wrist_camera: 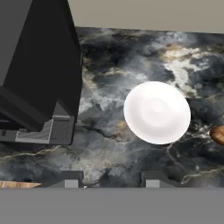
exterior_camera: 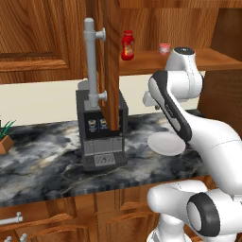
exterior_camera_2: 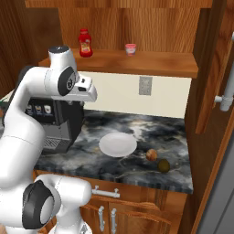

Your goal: Pick the avocado and bread from the counter and place them on the plate. Then pick the jam from the cabinet and place it next to the plate. Lastly close the cabinet door.

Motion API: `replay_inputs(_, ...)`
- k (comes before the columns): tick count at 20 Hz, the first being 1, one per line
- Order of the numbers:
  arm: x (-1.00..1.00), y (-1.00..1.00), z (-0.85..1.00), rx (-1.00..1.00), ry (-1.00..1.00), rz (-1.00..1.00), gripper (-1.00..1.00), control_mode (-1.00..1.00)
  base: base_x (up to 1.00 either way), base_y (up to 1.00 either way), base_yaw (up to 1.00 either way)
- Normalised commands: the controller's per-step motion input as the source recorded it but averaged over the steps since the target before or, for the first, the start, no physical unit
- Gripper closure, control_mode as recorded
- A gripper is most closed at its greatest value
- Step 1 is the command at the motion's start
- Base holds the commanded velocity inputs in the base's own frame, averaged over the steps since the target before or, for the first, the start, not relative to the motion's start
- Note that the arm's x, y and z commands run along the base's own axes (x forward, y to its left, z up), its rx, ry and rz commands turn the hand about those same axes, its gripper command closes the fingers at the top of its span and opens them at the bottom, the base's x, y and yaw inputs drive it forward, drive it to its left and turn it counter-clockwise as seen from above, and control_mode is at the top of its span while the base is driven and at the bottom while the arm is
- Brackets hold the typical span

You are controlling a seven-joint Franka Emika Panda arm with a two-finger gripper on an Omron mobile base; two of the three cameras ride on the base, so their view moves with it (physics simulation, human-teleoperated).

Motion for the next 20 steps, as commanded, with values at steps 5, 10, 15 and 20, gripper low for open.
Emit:
replay_inputs(5,-0.01,-0.11,0.0,0.0,-0.03,0.02,-1.0,-1.0,0.0,0.0,0.0)
replay_inputs(10,-0.02,-0.22,-0.05,0.0,-0.01,0.01,-1.0,-1.0,0.0,0.0,0.0)
replay_inputs(15,-0.03,-0.28,-0.07,0.0,0.0,0.0,-1.0,-1.0,0.0,0.0,0.0)
replay_inputs(20,-0.02,-0.27,-0.08,0.0,0.0,0.0,-1.0,-1.0,0.0,0.0,0.0)
